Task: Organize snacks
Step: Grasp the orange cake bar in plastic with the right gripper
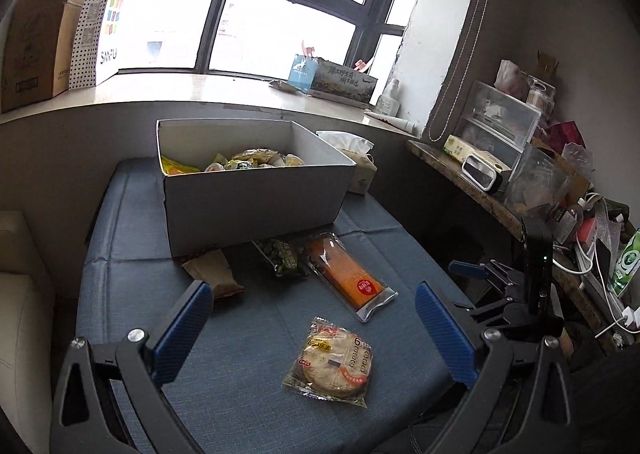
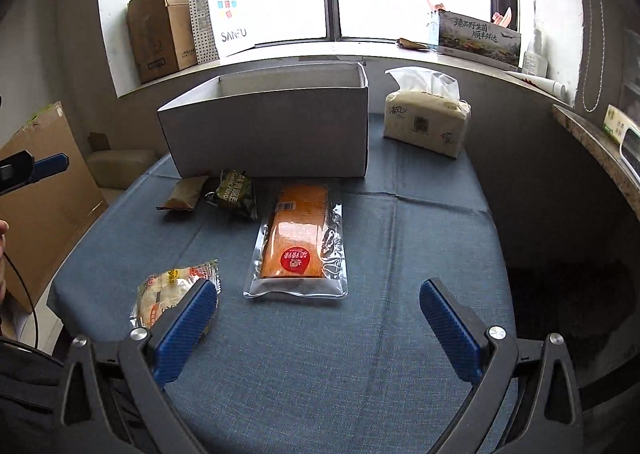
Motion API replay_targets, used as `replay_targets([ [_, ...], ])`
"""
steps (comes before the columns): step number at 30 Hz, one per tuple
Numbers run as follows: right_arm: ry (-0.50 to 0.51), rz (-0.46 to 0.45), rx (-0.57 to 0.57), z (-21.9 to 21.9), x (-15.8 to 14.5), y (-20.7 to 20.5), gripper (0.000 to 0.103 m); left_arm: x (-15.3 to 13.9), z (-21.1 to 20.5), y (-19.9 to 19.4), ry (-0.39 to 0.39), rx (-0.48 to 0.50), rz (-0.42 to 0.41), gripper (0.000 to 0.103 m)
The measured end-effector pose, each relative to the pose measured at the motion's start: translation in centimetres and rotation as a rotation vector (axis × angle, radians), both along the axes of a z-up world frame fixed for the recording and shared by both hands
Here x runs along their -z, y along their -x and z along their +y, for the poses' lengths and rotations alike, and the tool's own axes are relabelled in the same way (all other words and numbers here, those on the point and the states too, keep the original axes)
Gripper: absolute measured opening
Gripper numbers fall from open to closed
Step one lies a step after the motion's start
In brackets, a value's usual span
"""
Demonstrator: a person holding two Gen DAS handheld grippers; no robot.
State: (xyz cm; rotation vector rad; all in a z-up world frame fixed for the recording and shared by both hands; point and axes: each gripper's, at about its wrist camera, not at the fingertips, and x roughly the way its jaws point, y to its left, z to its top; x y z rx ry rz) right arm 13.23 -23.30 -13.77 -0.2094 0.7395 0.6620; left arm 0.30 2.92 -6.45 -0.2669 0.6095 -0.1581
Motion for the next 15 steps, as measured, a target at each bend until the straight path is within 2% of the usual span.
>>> replay_targets([
  [10, 0.091, 0.109, -0.029, 5.1, 3.0, -4.6, 0.103, 1.1, -1.3, -0.1, -0.072, 0.027, 0.045, 0.103],
  [15, 0.172, 0.112, -0.012, 8.6, 4.5, -6.7, 0.103, 1.6, -2.0, -0.3, -0.101, 0.048, 0.059, 0.103],
])
